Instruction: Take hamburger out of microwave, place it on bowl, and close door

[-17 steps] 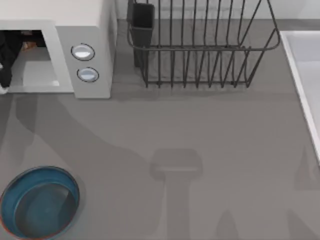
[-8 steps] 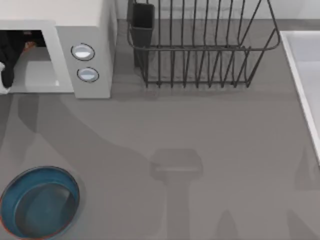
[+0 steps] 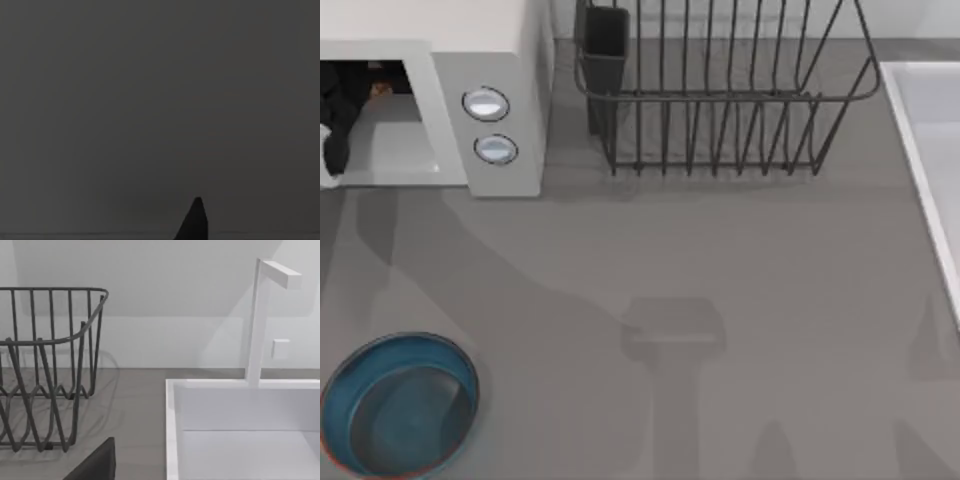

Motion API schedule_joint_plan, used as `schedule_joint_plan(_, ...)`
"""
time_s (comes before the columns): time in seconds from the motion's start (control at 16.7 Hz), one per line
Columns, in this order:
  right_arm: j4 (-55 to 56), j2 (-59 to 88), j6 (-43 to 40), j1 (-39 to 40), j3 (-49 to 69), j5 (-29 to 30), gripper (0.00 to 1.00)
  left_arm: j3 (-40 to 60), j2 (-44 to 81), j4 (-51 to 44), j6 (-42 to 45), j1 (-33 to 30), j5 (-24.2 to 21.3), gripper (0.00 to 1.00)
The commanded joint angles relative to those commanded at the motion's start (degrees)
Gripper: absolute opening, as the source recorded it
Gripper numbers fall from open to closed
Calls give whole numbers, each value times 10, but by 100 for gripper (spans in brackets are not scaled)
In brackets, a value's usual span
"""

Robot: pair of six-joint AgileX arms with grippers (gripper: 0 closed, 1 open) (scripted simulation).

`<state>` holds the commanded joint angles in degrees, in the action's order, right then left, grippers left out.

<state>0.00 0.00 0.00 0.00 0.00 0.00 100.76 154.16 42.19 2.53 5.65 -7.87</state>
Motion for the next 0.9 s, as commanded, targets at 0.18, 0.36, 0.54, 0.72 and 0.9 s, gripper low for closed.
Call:
schedule_joint_plan(0.18, 0, 0, 0, 0, 0, 0, 100, -21, -9, 14, 0, 2, -2, 0)
schedule_joint_plan(0.36, 0, 0, 0, 0, 0, 0, 100, -95, -39, 61, 2, 8, -8, 0)
schedule_joint_plan(0.54, 0, 0, 0, 0, 0, 0, 100, -215, -84, 128, 4, 18, -16, 0)
schedule_joint_plan(0.72, 0, 0, 0, 0, 0, 0, 100, -353, -135, 205, 7, 28, -26, 0)
schedule_joint_plan(0.9, 0, 0, 0, 0, 0, 0, 100, -480, -180, 280, 10, 38, -35, 0)
